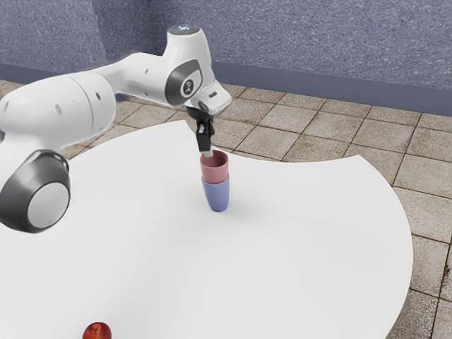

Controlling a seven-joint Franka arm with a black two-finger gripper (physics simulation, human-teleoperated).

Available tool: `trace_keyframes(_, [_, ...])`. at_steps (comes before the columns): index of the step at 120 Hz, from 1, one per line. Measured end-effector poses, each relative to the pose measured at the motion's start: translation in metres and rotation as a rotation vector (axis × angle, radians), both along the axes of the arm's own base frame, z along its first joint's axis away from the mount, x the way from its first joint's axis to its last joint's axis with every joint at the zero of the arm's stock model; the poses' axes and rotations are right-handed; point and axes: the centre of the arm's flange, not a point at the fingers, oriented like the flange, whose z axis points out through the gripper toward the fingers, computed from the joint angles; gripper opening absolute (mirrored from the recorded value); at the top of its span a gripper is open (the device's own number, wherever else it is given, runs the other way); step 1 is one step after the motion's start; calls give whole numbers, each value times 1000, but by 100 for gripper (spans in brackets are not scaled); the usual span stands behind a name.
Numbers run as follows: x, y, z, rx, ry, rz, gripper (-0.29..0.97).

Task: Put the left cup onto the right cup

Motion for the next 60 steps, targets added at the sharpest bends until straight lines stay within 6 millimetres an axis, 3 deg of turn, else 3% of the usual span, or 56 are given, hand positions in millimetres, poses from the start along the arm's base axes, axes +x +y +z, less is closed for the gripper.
trace_keyframes(16, [-45,14,53,-16,21,19,65])
trace_keyframes(31, [-99,30,97,-4,51,37,66])
trace_keyframes(44, [-141,43,149,23,38,58,67])
trace_keyframes(52, [-159,52,173,36,35,81,67])
trace_keyframes(60, [-168,64,181,46,52,112,67])
